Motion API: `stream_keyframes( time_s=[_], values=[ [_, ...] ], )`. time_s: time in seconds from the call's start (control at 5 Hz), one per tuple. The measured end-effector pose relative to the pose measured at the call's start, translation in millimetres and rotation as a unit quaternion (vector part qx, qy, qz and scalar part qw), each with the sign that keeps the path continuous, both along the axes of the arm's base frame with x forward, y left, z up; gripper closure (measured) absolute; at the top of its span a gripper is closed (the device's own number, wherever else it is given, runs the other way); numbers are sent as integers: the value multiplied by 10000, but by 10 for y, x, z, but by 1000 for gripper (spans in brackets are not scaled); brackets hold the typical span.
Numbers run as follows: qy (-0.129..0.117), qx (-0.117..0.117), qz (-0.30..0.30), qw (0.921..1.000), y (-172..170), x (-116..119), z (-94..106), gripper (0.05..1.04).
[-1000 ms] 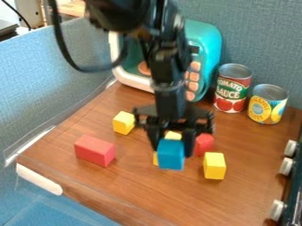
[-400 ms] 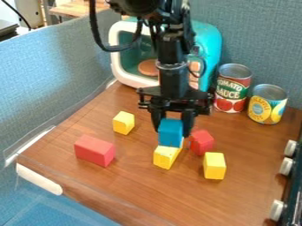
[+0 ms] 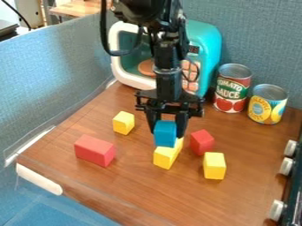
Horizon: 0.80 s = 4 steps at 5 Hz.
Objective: "Take the blue box of the table and put it in the yellow box"
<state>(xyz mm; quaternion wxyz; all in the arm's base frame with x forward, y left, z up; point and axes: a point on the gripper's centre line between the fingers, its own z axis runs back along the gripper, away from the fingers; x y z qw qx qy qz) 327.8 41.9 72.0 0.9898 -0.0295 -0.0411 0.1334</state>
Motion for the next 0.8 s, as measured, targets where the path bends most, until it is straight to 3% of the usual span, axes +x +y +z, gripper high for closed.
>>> stream_keyframes(
  time_s=[0.4, 0.8],
  values=[
    [48, 380, -281, 9989, 41, 277, -284, 495],
    [50, 407, -335, 9986, 32, 325, -321, 495]
  ],
)
